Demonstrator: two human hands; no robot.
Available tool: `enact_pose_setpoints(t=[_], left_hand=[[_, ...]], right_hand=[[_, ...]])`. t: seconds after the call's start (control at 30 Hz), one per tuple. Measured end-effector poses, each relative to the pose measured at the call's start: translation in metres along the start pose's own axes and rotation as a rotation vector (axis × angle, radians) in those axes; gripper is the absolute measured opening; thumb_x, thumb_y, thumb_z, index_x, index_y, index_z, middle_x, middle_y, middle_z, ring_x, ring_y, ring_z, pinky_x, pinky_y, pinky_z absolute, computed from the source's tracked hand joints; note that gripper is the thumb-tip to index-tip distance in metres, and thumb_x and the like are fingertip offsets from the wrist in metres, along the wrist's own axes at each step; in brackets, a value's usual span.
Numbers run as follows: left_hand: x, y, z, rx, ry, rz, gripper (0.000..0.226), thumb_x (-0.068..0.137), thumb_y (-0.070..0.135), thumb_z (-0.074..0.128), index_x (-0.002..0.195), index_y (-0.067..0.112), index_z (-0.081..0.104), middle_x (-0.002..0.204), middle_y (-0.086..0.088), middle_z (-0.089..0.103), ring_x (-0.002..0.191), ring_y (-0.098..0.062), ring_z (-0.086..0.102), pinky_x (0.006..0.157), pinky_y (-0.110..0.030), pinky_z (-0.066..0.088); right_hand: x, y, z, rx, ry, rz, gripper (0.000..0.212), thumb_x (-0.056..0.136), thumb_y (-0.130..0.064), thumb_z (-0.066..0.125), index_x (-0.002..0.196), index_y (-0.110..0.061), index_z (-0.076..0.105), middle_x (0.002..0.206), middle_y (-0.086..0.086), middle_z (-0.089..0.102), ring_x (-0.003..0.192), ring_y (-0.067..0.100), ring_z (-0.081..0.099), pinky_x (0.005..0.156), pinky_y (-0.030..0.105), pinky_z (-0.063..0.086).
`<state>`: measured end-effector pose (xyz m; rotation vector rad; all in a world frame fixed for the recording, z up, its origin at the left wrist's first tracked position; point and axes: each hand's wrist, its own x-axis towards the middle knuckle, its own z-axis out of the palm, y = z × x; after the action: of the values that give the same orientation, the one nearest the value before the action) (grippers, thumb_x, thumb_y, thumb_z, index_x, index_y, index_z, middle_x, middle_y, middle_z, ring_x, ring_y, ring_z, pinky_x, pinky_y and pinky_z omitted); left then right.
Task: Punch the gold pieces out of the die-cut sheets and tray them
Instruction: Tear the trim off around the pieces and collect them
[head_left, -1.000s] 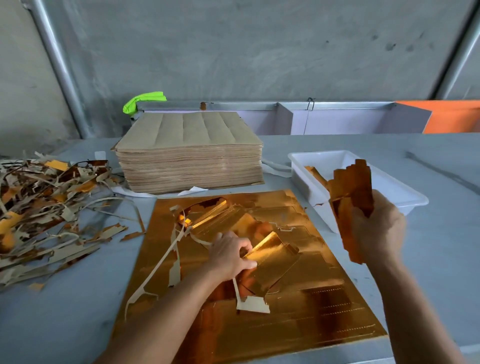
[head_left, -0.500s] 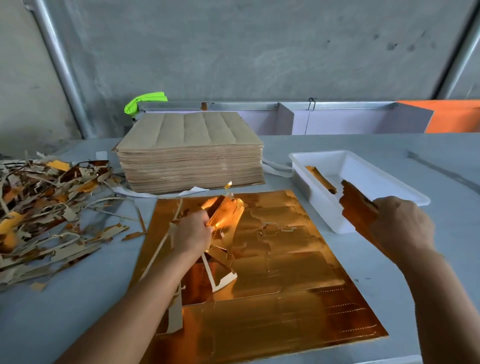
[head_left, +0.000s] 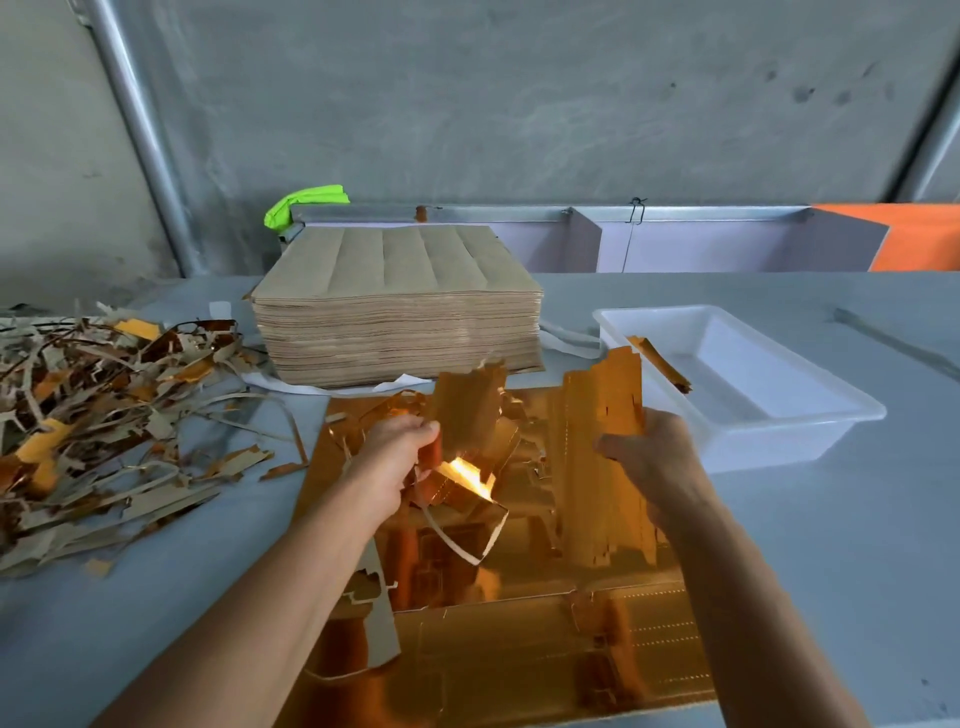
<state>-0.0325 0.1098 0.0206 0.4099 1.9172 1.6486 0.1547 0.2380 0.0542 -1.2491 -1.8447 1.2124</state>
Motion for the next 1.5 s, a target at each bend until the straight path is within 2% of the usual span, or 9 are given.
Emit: enact_pose_setpoints(t=[0.13, 0.27, 0.5, 0.67, 0.9, 1.0, 1.17, 1.37, 1.5], left_hand=[[-0.005, 0.006, 0.003, -0.191, -0.132, -0.215, 0.007, 0.091, 0.01, 0.059, 0.096, 0.007, 0.061, 0.085, -0.01, 0.064, 0.072, -0.02, 0.061, 0.062, -0.031, 0.05], [-0.011, 0.01, 0.004, 0.736, -0.155, -0.141, 0.011, 0.091, 0.006, 0.056, 0.08, 0.005, 0.06, 0.078, -0.007, 0.06, 0.062, -0.015, 0.058, 0.05, -0.022, 0.049], [-0.01, 0.017, 0.003, 0.084, -0.273, 0.058, 0.021, 0.088, 0.013, 0.063, 0.068, 0.019, 0.063, 0.068, 0.001, 0.063, 0.064, -0.012, 0.056, 0.057, -0.024, 0.042], [-0.013, 0.014, 0.012, -0.069, -0.198, 0.12, 0.017, 0.091, 0.016, 0.059, 0.075, 0.018, 0.062, 0.077, -0.001, 0.063, 0.076, -0.016, 0.057, 0.068, -0.029, 0.045], [-0.025, 0.005, 0.039, 0.403, -0.057, 0.394, 0.015, 0.094, 0.018, 0.057, 0.08, 0.014, 0.061, 0.072, -0.001, 0.064, 0.062, -0.009, 0.06, 0.056, -0.019, 0.045], [-0.028, 0.004, 0.045, 0.509, 0.006, 0.52, 0.009, 0.093, 0.017, 0.059, 0.087, 0.012, 0.061, 0.079, -0.007, 0.068, 0.069, -0.02, 0.064, 0.063, -0.032, 0.054], [-0.028, 0.004, 0.029, 0.509, -0.332, 0.405, 0.028, 0.073, 0.027, 0.08, 0.092, 0.025, 0.059, 0.077, 0.003, 0.07, 0.07, -0.009, 0.067, 0.065, -0.023, 0.053], [-0.02, -0.006, 0.014, 0.828, -0.349, 0.398, 0.021, 0.077, 0.015, 0.076, 0.072, 0.031, 0.063, 0.084, 0.013, 0.065, 0.081, -0.003, 0.06, 0.07, -0.021, 0.045], [-0.014, -0.007, 0.001, 0.811, -0.292, 0.367, 0.018, 0.081, 0.012, 0.073, 0.074, 0.027, 0.066, 0.091, 0.013, 0.065, 0.087, -0.003, 0.058, 0.073, -0.021, 0.043]], right_hand=[[0.005, 0.007, 0.005, -0.261, -0.092, -0.028, 0.009, 0.086, -0.004, 0.061, 0.078, -0.007, 0.058, 0.074, 0.01, 0.059, 0.063, 0.018, 0.056, 0.052, 0.028, 0.048], [0.011, 0.018, 0.001, -0.493, -0.146, -0.024, 0.005, 0.086, -0.006, 0.06, 0.084, -0.007, 0.055, 0.075, 0.004, 0.052, 0.066, 0.014, 0.051, 0.05, 0.021, 0.037], [0.014, 0.02, 0.004, -0.286, -0.011, 0.001, 0.022, 0.081, 0.001, 0.059, 0.067, -0.011, 0.047, 0.064, 0.004, 0.047, 0.058, 0.016, 0.049, 0.046, 0.024, 0.035], [0.008, 0.018, 0.009, -0.155, -0.018, 0.082, 0.006, 0.089, -0.004, 0.057, 0.087, -0.007, 0.051, 0.082, 0.01, 0.06, 0.068, 0.019, 0.057, 0.052, 0.026, 0.044], [-0.02, 0.0, 0.03, 0.413, -0.211, 0.166, 0.023, 0.1, -0.034, 0.044, 0.088, -0.017, 0.056, 0.089, 0.008, 0.067, 0.081, 0.021, 0.064, 0.076, 0.04, 0.051], [-0.024, 0.001, 0.041, 0.449, -0.201, 0.082, 0.026, 0.095, -0.053, 0.041, 0.09, -0.029, 0.049, 0.082, -0.01, 0.059, 0.077, 0.009, 0.056, 0.072, 0.027, 0.046], [-0.011, 0.009, 0.034, 0.217, -0.089, -0.019, 0.01, 0.095, -0.024, 0.057, 0.094, -0.026, 0.047, 0.083, -0.011, 0.058, 0.066, 0.005, 0.058, 0.048, 0.017, 0.04], [-0.004, 0.012, 0.024, -0.031, 0.008, -0.215, 0.02, 0.094, -0.018, 0.058, 0.078, -0.023, 0.047, 0.08, -0.003, 0.057, 0.067, 0.008, 0.056, 0.055, 0.017, 0.042], [0.002, 0.015, 0.01, 0.2, 0.041, -0.09, 0.004, 0.094, -0.019, 0.058, 0.095, -0.021, 0.054, 0.093, 0.005, 0.065, 0.08, 0.024, 0.064, 0.078, 0.044, 0.055]])
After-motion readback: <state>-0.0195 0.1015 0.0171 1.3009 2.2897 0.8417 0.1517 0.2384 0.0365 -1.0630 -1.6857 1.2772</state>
